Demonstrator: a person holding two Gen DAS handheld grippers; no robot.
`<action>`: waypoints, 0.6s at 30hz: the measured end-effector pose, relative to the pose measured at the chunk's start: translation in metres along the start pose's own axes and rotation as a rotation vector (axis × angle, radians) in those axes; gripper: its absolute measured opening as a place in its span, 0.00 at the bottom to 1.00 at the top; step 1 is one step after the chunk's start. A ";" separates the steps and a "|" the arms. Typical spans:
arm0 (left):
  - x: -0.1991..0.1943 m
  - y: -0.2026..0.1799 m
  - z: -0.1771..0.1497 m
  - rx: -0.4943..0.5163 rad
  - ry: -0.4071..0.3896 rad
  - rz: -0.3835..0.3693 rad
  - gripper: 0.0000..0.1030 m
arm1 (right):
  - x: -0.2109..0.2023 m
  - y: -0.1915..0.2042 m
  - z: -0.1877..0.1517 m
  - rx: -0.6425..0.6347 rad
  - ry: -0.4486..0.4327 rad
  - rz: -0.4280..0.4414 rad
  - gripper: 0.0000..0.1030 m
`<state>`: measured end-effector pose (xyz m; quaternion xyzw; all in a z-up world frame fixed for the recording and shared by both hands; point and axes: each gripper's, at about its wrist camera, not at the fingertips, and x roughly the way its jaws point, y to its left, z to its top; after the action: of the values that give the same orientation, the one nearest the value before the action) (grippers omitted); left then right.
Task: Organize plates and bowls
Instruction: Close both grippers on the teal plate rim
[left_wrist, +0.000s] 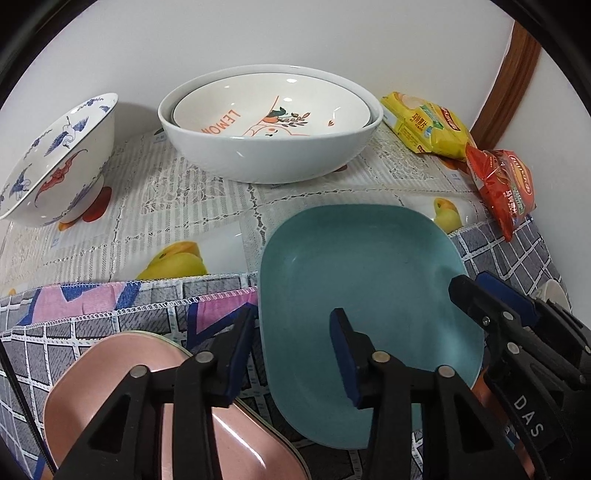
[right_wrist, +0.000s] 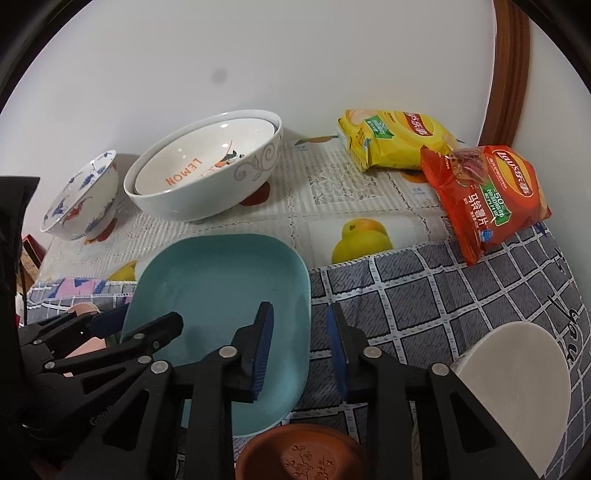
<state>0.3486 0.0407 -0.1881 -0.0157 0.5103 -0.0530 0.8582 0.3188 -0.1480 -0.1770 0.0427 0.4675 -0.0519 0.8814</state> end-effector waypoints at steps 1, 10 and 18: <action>0.000 0.000 0.000 0.000 -0.001 0.002 0.36 | 0.001 0.000 0.000 0.002 0.003 0.002 0.24; 0.001 0.001 0.000 -0.003 0.003 0.018 0.19 | 0.008 -0.003 -0.002 0.017 0.016 -0.002 0.10; 0.004 -0.001 0.001 0.010 0.012 0.026 0.19 | 0.018 -0.003 -0.004 0.021 0.053 0.001 0.11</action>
<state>0.3512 0.0394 -0.1906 -0.0046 0.5152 -0.0447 0.8559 0.3250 -0.1509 -0.1946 0.0535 0.4902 -0.0553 0.8682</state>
